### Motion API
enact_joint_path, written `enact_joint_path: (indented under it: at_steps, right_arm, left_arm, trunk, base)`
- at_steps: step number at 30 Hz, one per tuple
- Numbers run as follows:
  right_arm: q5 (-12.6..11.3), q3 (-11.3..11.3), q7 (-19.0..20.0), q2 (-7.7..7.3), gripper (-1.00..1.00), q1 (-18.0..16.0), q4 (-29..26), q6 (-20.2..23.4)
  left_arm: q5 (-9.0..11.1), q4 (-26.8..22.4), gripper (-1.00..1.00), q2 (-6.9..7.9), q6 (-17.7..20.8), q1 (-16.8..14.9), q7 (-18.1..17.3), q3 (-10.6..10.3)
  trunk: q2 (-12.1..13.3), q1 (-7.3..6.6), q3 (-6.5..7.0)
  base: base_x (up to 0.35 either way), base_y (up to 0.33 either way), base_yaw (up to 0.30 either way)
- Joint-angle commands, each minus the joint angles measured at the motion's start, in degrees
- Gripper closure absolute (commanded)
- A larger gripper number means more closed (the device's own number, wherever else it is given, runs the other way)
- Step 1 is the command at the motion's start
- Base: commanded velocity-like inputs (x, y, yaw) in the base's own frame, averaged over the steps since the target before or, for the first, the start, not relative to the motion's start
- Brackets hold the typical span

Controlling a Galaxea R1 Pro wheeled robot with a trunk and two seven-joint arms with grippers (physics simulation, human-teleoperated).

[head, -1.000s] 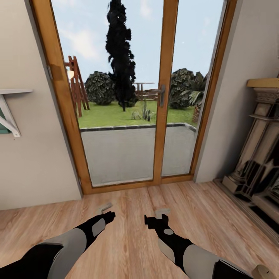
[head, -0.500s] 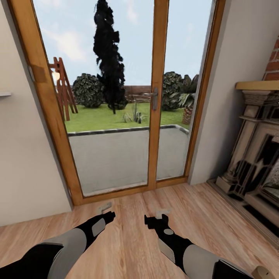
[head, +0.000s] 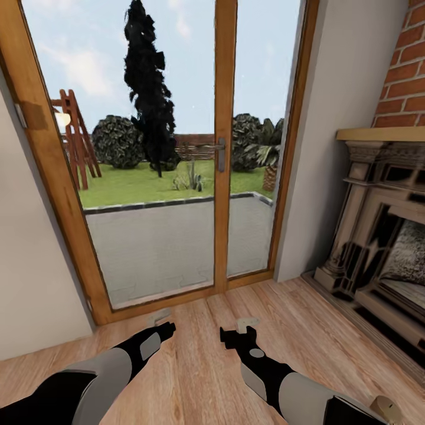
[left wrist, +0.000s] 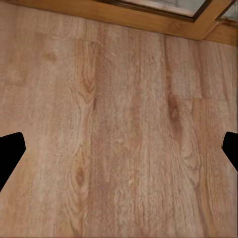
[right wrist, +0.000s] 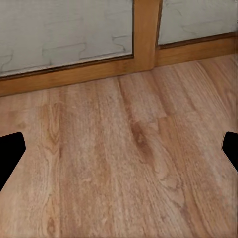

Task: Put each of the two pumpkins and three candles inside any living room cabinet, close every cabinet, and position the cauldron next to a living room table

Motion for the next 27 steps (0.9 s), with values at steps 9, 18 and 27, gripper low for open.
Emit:
enact_joint_path:
  at_steps: [9,18,27]
  right_arm:
    - [-0.4,0.5,-0.3,0.00,-1.00,0.0,0.0,-0.2]
    - [-0.4,0.4,-0.3,-0.05,-1.00,0.0,0.0,-0.2]
    - [-0.4,0.4,-0.3,-0.08,-1.00,0.0,0.0,-0.2]
  left_arm:
    - [0.3,-0.1,-1.00,-0.01,0.1,0.0,0.2,-0.2]
    - [0.3,-0.1,-1.00,-0.01,0.1,0.0,0.2,-0.2]
    - [0.3,-0.1,-1.00,-0.01,0.1,0.0,0.2,-0.2]
  trunk:
    - [0.0,0.00,0.54]
    - [0.0,0.00,1.13]
    - [0.0,0.00,1.70]
  base:
    - [0.001,0.001,-0.168]
    - [0.000,0.068,-0.168]
    - [0.000,0.142,-0.179]
